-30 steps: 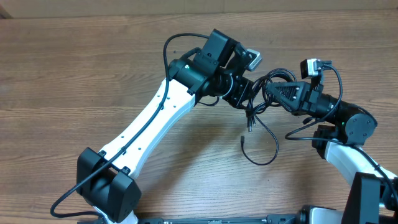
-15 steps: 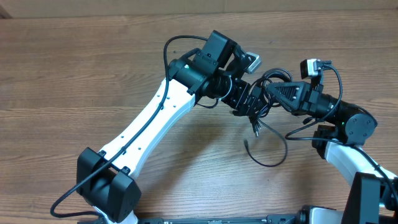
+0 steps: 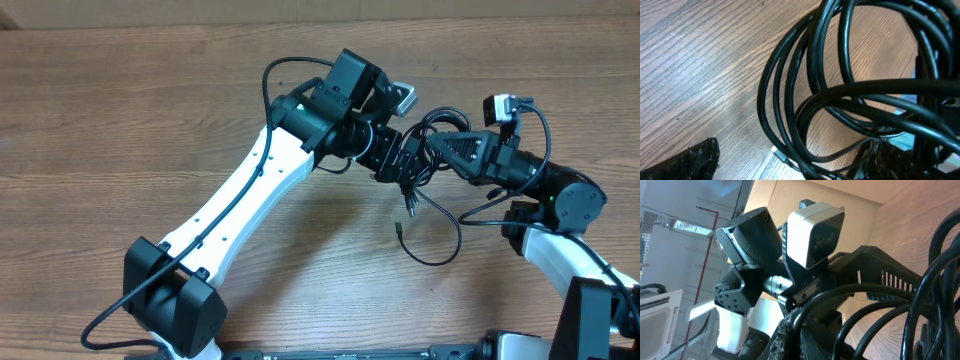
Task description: Untangle cables
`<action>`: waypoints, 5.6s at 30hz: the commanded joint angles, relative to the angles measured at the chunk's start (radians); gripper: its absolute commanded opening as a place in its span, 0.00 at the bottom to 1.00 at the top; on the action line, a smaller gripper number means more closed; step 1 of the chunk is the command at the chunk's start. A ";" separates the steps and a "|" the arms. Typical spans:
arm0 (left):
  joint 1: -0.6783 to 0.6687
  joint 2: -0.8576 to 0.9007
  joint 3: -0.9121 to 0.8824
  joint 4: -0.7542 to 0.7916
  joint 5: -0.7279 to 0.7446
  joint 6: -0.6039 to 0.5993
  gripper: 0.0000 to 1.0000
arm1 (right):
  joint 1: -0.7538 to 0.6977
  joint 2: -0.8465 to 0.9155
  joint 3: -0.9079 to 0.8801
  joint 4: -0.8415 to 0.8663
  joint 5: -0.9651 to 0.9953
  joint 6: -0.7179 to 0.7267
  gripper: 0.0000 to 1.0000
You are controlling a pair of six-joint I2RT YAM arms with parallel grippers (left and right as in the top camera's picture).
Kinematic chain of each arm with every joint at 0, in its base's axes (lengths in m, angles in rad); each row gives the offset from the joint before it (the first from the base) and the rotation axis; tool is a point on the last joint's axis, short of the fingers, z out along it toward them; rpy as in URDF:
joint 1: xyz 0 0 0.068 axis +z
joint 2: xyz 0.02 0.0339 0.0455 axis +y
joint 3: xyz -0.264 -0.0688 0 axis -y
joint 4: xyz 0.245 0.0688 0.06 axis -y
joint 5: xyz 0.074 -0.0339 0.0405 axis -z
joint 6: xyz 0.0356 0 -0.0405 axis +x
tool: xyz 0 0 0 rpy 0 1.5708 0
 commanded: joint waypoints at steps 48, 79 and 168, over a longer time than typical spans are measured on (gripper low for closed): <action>0.164 0.107 0.013 -0.003 0.329 -0.011 0.05 | -0.003 -0.014 0.008 -0.387 -0.072 -0.513 1.00; 0.164 0.107 0.013 -0.105 0.282 0.167 0.04 | -0.026 -0.014 0.008 -0.518 -0.074 -0.835 0.95; 0.111 0.108 0.013 -0.025 -0.027 -0.016 0.04 | 0.037 -0.009 0.006 -0.621 -0.212 -0.975 1.00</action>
